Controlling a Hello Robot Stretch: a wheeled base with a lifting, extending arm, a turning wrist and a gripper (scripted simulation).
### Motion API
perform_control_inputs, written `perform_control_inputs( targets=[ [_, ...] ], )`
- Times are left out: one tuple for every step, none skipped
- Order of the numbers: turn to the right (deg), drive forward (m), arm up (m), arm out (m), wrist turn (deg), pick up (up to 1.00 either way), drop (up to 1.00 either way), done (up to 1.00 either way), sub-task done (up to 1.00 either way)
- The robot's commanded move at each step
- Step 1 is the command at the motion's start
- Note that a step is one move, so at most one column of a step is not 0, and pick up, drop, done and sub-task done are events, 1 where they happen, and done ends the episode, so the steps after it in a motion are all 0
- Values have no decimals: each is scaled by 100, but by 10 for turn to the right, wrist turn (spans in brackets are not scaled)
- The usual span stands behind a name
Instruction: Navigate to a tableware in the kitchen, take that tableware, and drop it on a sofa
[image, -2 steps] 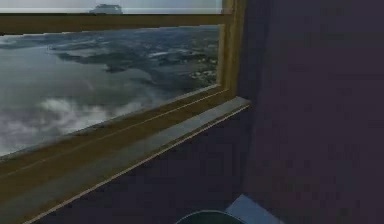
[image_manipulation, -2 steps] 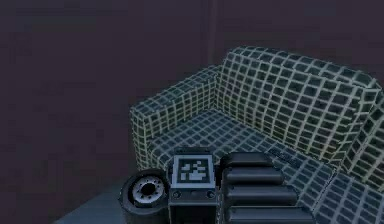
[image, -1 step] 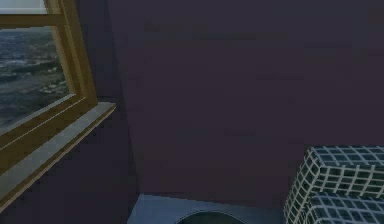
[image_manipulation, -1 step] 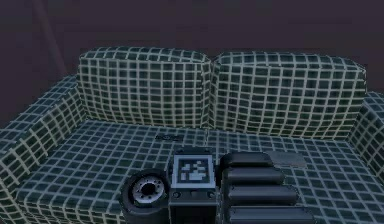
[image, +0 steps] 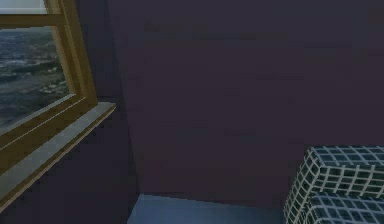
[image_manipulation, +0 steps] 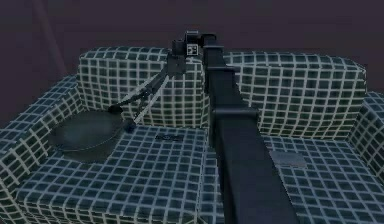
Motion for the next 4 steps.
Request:
perform_control_inputs(
  targets=[
    [0,0,0,0,450,0,0,0,0],
    [0,0,0,0,450,0,0,0,0],
    [0,0,0,0,360,0,0,0,0],
    [0,0,-28,0,0,0,0,0,0]
  ],
)
